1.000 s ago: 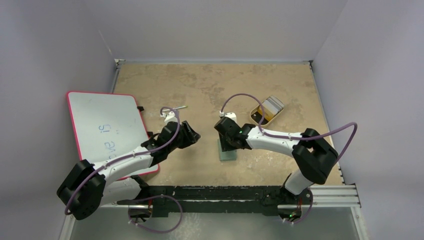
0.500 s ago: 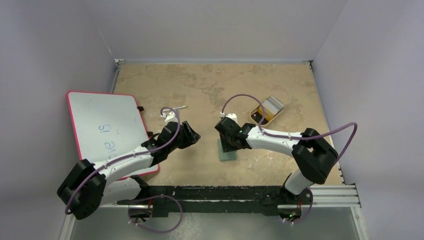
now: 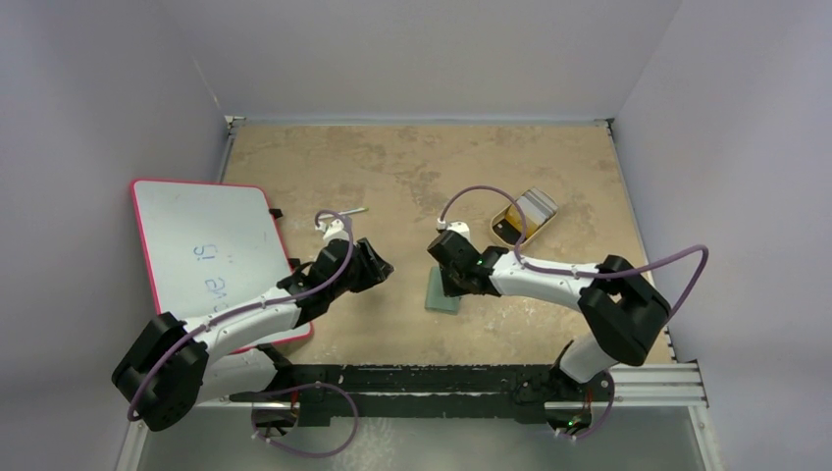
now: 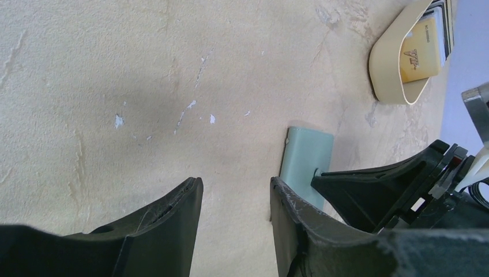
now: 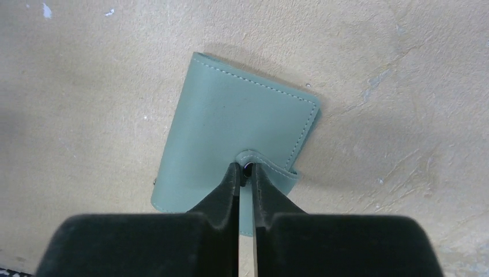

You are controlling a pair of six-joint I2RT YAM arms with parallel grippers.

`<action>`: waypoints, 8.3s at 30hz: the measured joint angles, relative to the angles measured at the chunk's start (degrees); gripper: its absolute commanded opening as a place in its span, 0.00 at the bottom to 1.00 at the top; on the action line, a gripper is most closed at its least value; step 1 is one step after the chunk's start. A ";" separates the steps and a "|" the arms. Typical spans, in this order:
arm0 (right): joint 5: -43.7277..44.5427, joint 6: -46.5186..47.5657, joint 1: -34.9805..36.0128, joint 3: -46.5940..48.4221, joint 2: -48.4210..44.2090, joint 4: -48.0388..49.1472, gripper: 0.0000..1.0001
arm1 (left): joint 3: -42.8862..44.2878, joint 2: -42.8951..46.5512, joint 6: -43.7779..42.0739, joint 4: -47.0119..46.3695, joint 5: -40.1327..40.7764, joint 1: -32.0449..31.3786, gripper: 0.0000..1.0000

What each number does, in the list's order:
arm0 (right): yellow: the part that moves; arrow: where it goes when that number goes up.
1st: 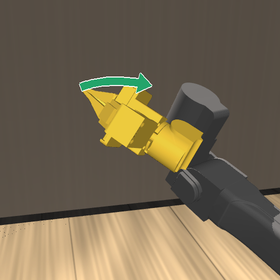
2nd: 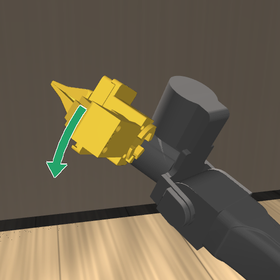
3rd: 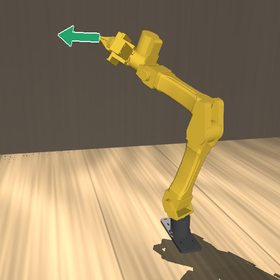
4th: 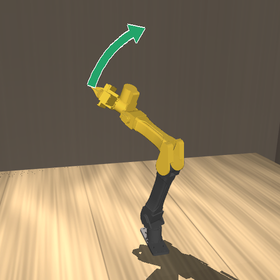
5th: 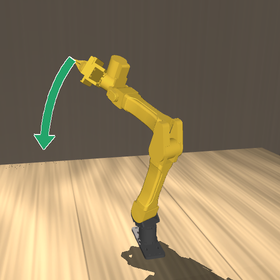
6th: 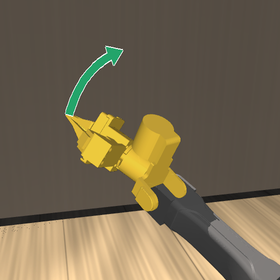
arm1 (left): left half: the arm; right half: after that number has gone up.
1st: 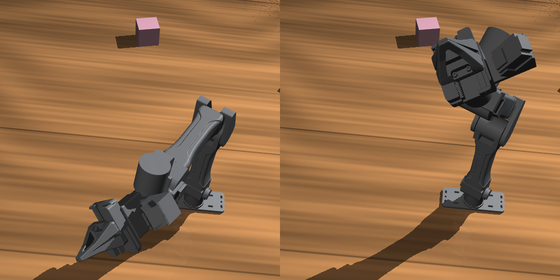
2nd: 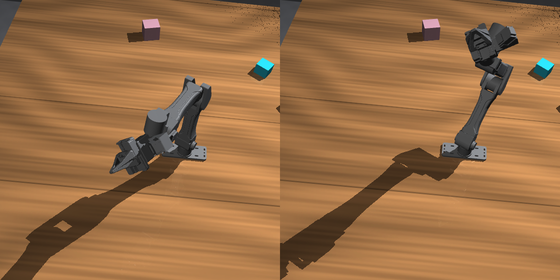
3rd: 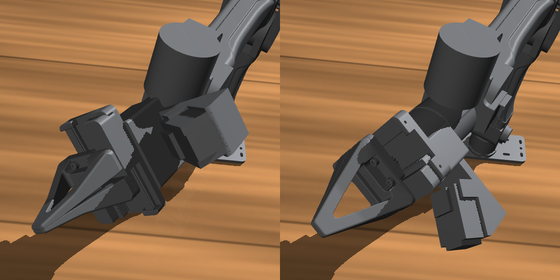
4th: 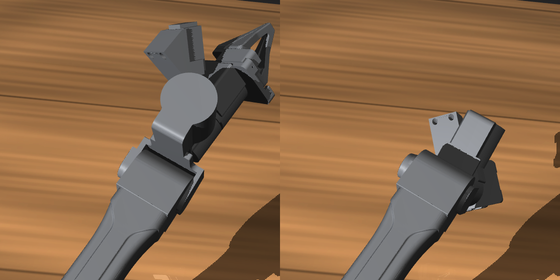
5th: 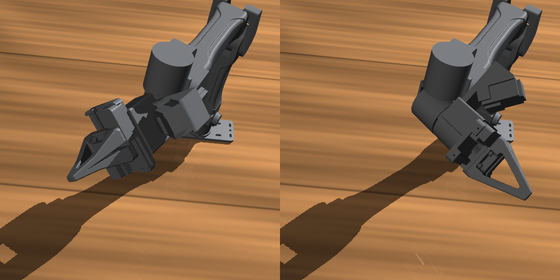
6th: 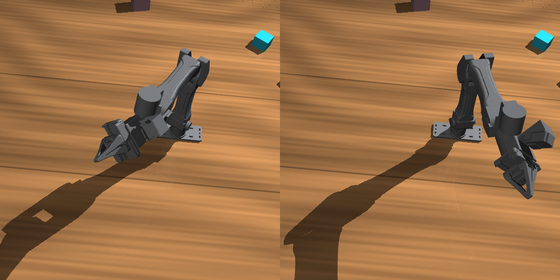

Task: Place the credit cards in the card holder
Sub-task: Open the card holder at the center of the board.

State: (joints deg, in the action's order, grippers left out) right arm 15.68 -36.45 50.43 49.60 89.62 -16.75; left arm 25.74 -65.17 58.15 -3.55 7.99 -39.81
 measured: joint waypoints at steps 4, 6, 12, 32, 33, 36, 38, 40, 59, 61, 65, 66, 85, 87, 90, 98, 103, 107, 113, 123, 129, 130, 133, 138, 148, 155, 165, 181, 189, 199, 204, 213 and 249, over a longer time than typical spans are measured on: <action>-1.99 0.15 -1.42 -3.34 -2.27 4.46 0.00 | -0.17 0.09 0.00 0.02 0.00 0.00 0.46; -3.26 0.17 -2.27 -4.98 -3.50 7.02 0.00 | -0.17 0.11 0.00 0.02 0.02 0.00 0.46; -7.72 0.59 -4.72 -11.10 -8.24 14.23 0.00 | -0.17 0.11 0.00 -0.02 -0.13 0.00 0.44; -15.39 -0.48 -6.60 -15.43 -21.16 28.89 0.00 | 1.79 -0.94 -1.07 1.68 -2.71 0.00 0.52; -15.69 -1.11 -6.64 -15.61 -21.27 29.94 0.00 | 2.49 -0.87 -1.46 2.40 -2.67 0.00 0.53; -17.03 -2.99 -6.91 -16.28 -21.44 32.61 0.00 | 5.03 -0.44 -3.02 5.29 -2.21 0.07 0.54; -18.23 -4.20 -6.95 -16.74 -21.42 34.32 0.00 | 7.32 -0.39 -4.44 7.61 -1.84 0.44 0.54; -18.93 -5.35 -6.97 -17.40 -21.42 36.06 0.00 | 8.94 -0.39 -5.46 9.35 -1.55 1.14 0.53; -23.69 -8.79 -8.92 -20.11 -24.22 39.12 0.00 | 9.84 -1.84 -6.67 13.64 -6.10 5.11 0.51; -24.30 -9.18 -8.98 -20.04 -23.02 39.78 0.00 | 9.84 -1.84 -6.64 14.40 -6.16 5.66 0.51; -24.33 -8.87 -11.04 -20.00 -20.85 37.66 0.00 | 9.86 -2.25 -6.67 14.97 -6.49 6.45 0.51; -24.48 -8.57 -12.50 -20.00 -20.70 36.79 0.00 | 9.86 -2.60 -6.69 14.91 -6.73 6.49 0.50; -18.53 -4.26 -20.31 -22.36 -21.16 24.09 0.00 | 9.84 -13.79 -2.95 -1.66 -18.97 5.90 0.55; -17.55 -4.26 -20.41 -22.75 -22.32 22.75 0.00 | 9.84 -15.45 -2.82 -2.67 -19.43 5.88 0.55; -16.57 -4.28 -20.48 -23.56 -24.24 22.12 0.00 | 9.86 -17.68 -2.82 -3.56 -19.87 5.88 0.55; -16.37 -4.28 -20.50 -24.72 -24.90 21.86 0.00 | 11.02 -23.85 -2.73 -9.11 -23.12 5.16 0.57; -16.17 -4.28 -20.50 -24.85 -25.33 20.92 0.00 | 11.63 -26.91 -2.67 -11.06 -24.06 4.70 0.57; -16.20 -4.28 -20.50 -24.90 -26.47 20.41 0.00 | 11.80 -28.02 -2.62 -12.59 -24.26 4.00 0.56; -14.86 -4.57 -20.50 -24.90 -26.23 19.52 0.00 | 12.94 -30.25 -2.60 -13.77 -24.39 3.08 0.52; -11.89 -5.55 -20.50 -24.90 -23.41 18.03 0.00 | 13.03 -29.66 -2.86 -12.41 -21.44 3.02 0.43; -11.65 -5.60 -20.50 -24.87 -22.34 17.20 0.00 | 13.00 -28.46 -2.84 -12.28 -21.00 3.02 0.45; -11.63 -5.60 -20.50 -24.87 -22.34 17.07 0.00 | 12.98 -28.28 -2.84 -12.31 -21.03 3.02 0.44; -11.34 -5.60 -20.50 -24.87 -22.34 17.03 0.00 | 12.98 -28.11 -2.89 -12.70 -21.11 3.02 0.44; -11.10 -5.57 -20.50 -24.87 -22.34 17.05 0.00 | 12.90 -28.30 -2.80 -14.27 -22.62 3.02 0.45; -11.10 -5.53 -20.50 -24.87 -22.34 17.59 0.01 | 12.90 -31.69 -2.19 -18.29 -25.66 2.91 0.35; -11.06 -5.11 -20.50 -24.26 -22.34 17.38 0.22 | 12.90 -31.91 -2.05 -19.10 -25.77 2.91 0.00; -13.64 -3.23 -19.10 -13.77 -27.15 12.07 0.49 | 14.40 -18.14 -5.35 -4.39 -18.12 2.05 0.00; -16.39 -5.27 -7.10 -4.26 -14.36 22.73 0.31 | 17.14 -14.10 -7.87 9.09 -5.92 -3.93 0.00; -18.45 -6.40 -7.08 -3.58 -7.41 26.84 0.26 | 17.14 -14.10 -8.09 9.03 -4.92 -3.93 0.00; -18.10 -5.77 -7.08 -1.44 -3.10 22.88 0.22 | 16.74 -13.99 -8.04 8.72 -4.70 -3.93 0.00; -16.20 -4.81 -7.08 -4.26 -2.89 19.47 0.21 | 14.40 -13.53 -7.93 8.81 -3.72 -3.93 0.05; -14.60 -3.17 -7.10 -5.90 0.74 18.38 0.18 | 11.21 -12.52 -6.71 8.35 -2.03 -3.91 0.24; -18.27 1.33 -7.74 -5.42 -0.79 24.48 0.16 | 8.52 -8.50 -6.73 2.12 -9.79 -0.74 0.38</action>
State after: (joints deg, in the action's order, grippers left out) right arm -2.59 -35.11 42.70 44.18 88.84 7.73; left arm 34.26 -73.67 51.42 -1.43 -1.80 -40.56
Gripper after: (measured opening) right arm 0.168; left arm 0.370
